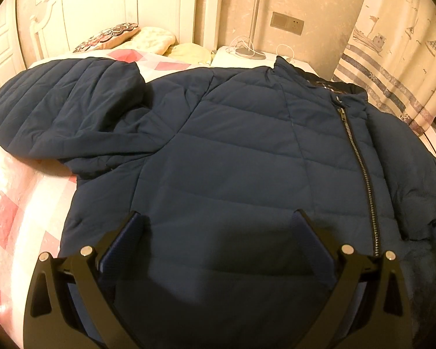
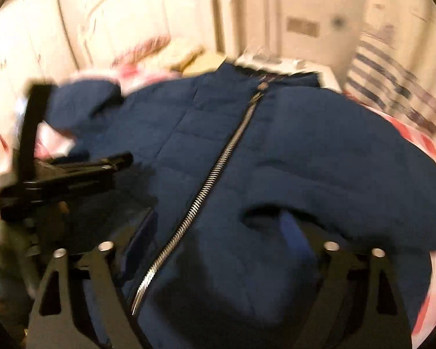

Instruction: Fold large clothes

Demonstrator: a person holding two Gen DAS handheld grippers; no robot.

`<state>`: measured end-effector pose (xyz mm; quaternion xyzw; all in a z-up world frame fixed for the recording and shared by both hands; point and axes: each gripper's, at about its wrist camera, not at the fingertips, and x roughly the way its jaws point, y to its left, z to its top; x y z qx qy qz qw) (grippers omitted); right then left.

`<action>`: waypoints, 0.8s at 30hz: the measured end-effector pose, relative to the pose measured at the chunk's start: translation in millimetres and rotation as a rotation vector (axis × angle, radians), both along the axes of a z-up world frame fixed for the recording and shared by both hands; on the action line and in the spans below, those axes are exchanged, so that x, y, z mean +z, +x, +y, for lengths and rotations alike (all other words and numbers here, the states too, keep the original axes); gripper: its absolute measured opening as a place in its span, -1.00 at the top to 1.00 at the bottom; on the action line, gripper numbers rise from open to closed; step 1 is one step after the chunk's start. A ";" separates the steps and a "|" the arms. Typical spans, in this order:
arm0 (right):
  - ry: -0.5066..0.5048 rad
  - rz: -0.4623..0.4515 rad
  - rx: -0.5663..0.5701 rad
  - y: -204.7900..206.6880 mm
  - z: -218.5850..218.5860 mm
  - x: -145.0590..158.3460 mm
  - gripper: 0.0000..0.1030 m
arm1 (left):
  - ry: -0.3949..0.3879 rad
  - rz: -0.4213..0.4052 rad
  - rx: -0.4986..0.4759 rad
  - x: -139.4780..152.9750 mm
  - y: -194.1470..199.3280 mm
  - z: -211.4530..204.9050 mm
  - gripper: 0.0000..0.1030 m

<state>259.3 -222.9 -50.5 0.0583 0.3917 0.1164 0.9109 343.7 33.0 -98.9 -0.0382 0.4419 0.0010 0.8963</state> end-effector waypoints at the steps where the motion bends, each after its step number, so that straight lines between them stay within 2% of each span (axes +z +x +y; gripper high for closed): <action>1: 0.050 -0.024 -0.065 -4.1 -21.3 3.1 -0.42 | 0.002 0.001 -0.001 -0.2 0.3 -0.4 -0.96; 3: 0.181 -0.075 -0.262 -21.3 -79.4 9.8 -0.43 | 0.006 0.002 -0.001 -0.6 0.4 -0.9 -0.96; 6: 0.303 -0.059 -0.509 -28.7 -150.8 3.5 -0.43 | 0.010 0.002 0.000 -0.9 0.5 -1.5 -0.96; 9: 0.337 0.014 -0.587 -13.8 -187.1 -11.0 -0.43 | 0.016 0.002 0.002 -1.1 0.9 -2.5 -0.96; 12: 0.349 0.081 -0.553 13.1 -189.4 -23.9 -0.41 | 0.023 0.003 0.001 -1.2 0.9 -3.6 -0.96; 14: 0.298 0.046 -0.532 19.3 -176.7 -18.6 0.22 | 0.020 0.002 0.002 -1.0 1.0 -3.6 -0.96; 16: 0.240 -0.095 -0.515 8.1 -155.3 4.9 0.37 | 0.015 -0.011 0.009 1.0 -0.7 -2.3 -0.96; 18: 0.166 -0.223 -0.456 0.5 -122.3 32.4 0.42 | 0.002 -0.055 0.021 6.8 -5.4 0.7 -0.95; 20: 0.147 -0.279 -0.381 5.3 -95.7 49.6 0.46 | -0.034 -0.136 -0.008 17.7 -14.5 1.8 -0.95; 22: 0.132 -0.303 -0.267 18.1 -53.2 66.7 0.46 | -0.075 -0.247 -0.076 33.2 -28.3 -1.0 -0.95; 24: 0.139 -0.292 -0.139 40.8 -10.5 76.1 0.46 | -0.064 -0.320 -0.139 41.3 -39.9 -10.0 -0.95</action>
